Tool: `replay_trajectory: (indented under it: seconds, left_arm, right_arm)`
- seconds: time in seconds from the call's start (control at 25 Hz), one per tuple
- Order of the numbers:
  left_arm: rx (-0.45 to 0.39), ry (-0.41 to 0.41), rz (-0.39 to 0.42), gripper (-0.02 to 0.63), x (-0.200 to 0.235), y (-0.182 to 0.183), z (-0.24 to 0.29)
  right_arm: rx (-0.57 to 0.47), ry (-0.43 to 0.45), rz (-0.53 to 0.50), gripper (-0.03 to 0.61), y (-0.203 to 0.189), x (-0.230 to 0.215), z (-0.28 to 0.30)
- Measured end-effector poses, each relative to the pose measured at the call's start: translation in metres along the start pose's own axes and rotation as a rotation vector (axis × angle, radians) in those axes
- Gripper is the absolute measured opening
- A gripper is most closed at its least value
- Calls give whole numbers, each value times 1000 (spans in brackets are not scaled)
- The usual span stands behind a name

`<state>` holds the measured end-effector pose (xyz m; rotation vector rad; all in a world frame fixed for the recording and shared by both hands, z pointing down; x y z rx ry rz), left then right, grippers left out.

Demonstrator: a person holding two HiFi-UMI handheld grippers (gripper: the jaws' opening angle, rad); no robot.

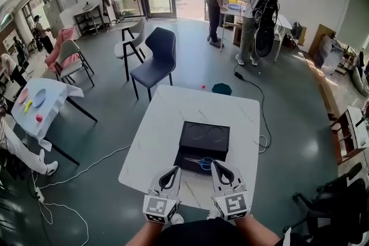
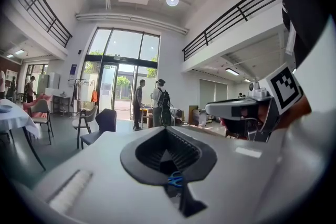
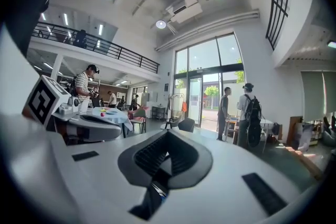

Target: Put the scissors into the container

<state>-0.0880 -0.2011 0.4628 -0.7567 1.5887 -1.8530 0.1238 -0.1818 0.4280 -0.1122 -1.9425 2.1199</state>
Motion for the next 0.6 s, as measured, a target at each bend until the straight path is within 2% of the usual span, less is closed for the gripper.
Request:
replay_trajectory:
  seconds: [0.36, 0.6]
  left_arm:
    - [5, -9, 2, 9, -7, -3, -1]
    - [7, -20, 20, 9, -6, 0, 3]
  right_arm:
    - [11, -2, -37, 6, -3, -2, -7]
    - [12, 48, 2, 6, -5, -4, -5]
Point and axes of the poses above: the fingertips, and each gripper's own axes: z forward along the fingers, x to its left, y out of its top, the point moved 10 cm from there along -z, backward along the fingers, and after that the axes turned 10 degrees about -y, right-handed, at the moved point
